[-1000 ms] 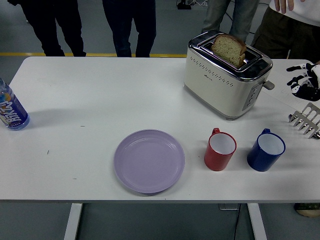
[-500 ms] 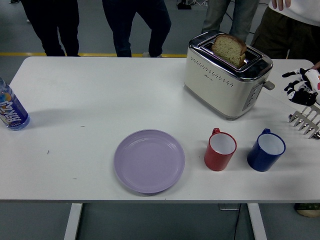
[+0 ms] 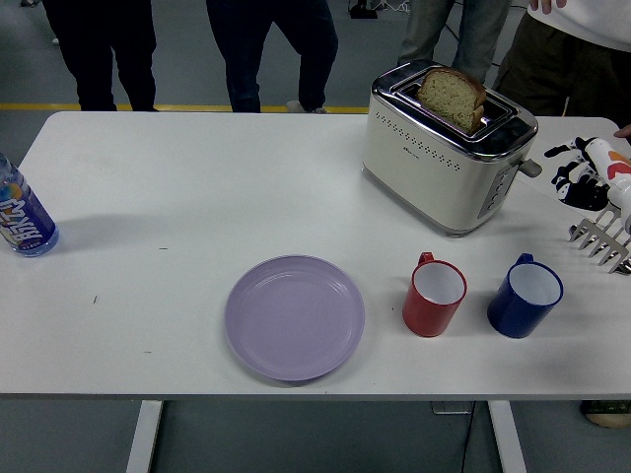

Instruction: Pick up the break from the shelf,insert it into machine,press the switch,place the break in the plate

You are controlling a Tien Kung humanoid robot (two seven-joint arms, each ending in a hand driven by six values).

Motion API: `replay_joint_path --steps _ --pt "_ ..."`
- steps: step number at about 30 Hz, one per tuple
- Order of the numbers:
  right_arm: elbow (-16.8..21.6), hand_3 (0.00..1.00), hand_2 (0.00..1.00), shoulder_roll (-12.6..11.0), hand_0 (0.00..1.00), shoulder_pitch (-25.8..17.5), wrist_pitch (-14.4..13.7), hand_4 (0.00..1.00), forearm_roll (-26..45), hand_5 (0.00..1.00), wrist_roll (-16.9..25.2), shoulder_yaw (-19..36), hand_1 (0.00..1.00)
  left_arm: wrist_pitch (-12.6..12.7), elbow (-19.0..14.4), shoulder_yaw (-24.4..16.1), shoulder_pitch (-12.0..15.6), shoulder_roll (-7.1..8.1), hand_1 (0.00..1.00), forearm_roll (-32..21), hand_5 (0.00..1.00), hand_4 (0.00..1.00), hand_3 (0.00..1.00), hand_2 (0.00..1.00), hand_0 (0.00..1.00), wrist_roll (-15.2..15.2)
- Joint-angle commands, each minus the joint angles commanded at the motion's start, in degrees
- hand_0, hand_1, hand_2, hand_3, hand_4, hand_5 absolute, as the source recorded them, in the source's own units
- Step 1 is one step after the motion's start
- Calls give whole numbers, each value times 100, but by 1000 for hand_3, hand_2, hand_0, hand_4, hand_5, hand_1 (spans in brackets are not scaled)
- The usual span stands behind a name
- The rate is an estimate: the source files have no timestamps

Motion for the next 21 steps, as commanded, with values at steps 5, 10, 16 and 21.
replay_joint_path --steps 5,10,16,21 --pt "-53 683 405 24 345 19 12 338 -115 2 -8 -36 203 -3 0 34 -23 3 514 -42 998 660 789 670 398 -7" --pt "-53 682 402 42 342 34 24 340 -186 2 -7 -77 197 -1 0 37 -29 1 514 -52 998 660 788 669 398 -5" --pt "-81 679 401 85 341 83 51 340 -235 2 -21 -167 195 2 0 30 -35 -3 515 -49 998 658 787 669 399 0" --pt "-124 679 401 108 341 90 64 340 -249 2 -27 -201 195 1 0 32 -40 -4 515 -50 998 658 787 669 399 -1"
